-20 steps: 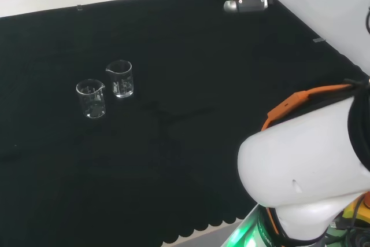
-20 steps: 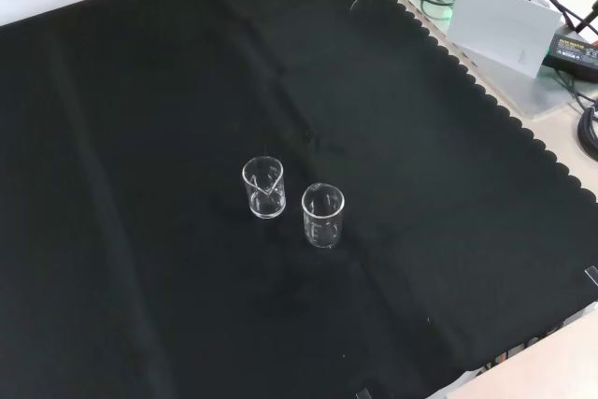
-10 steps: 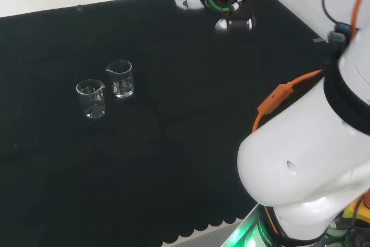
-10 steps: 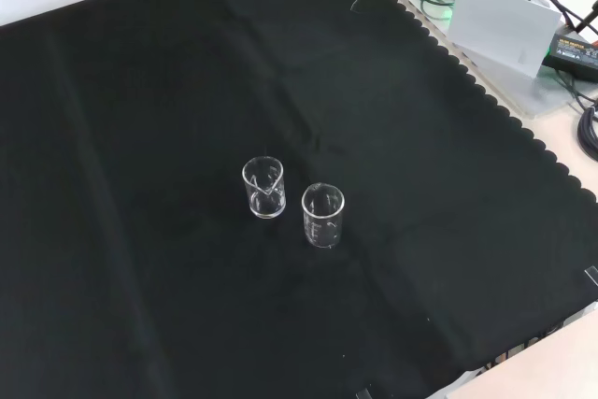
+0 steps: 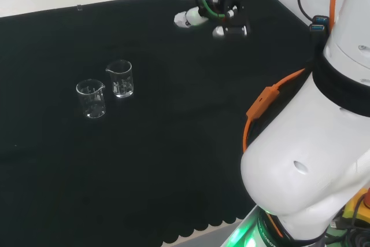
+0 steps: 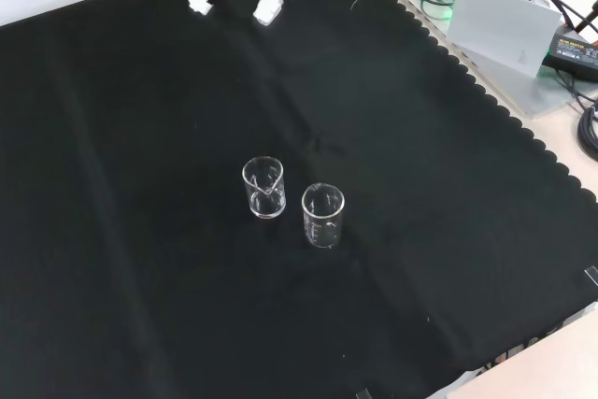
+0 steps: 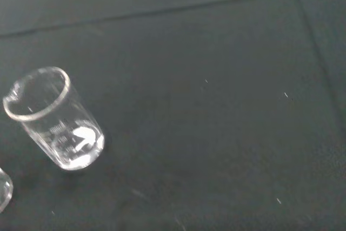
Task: Pick up the beaker on the right.
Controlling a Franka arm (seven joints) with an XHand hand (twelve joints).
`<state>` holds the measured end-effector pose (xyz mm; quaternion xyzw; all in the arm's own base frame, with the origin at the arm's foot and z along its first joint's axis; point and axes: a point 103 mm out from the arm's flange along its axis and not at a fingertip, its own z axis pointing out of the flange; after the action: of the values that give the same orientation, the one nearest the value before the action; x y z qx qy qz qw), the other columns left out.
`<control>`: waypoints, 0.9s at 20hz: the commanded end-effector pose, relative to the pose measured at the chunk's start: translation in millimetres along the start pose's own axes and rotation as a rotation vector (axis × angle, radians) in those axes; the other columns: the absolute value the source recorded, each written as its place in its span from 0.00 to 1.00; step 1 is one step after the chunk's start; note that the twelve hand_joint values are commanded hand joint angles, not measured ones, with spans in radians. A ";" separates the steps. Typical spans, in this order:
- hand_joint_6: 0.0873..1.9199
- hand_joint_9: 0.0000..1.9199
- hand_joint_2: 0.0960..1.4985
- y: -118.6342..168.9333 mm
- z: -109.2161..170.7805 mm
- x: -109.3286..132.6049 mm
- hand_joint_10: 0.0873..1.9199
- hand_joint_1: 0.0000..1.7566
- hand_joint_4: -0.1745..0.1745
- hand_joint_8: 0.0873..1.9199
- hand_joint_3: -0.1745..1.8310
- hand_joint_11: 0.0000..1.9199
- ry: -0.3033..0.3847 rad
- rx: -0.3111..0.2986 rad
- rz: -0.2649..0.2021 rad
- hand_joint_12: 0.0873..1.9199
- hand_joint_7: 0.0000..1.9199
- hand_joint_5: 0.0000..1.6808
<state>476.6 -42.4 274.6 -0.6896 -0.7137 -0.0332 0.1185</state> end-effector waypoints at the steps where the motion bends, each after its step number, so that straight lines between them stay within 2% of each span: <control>1: 0.00 0.05 0.67 106.3 98.0 8.4 0.32 0.37 0.33 0.24 0.09 0.00 0.274 0.038 -0.178 0.44 0.02 0.13; 8: 0.00 0.06 0.62 122.3 120.4 15.5 0.32 0.38 0.31 0.26 0.07 0.00 0.304 0.068 -0.211 0.44 0.04 0.13; 13: 0.00 0.06 0.61 124.8 139.1 15.3 0.32 0.38 0.30 0.26 0.06 0.00 0.299 0.090 -0.222 0.43 0.05 0.14; 18: 0.00 0.07 0.59 124.9 153.9 20.0 0.32 0.40 0.28 0.27 0.05 0.00 0.340 0.102 -0.267 0.42 0.05 0.15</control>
<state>573.5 -13.7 140.4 -0.6101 -0.7535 -0.0876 0.2286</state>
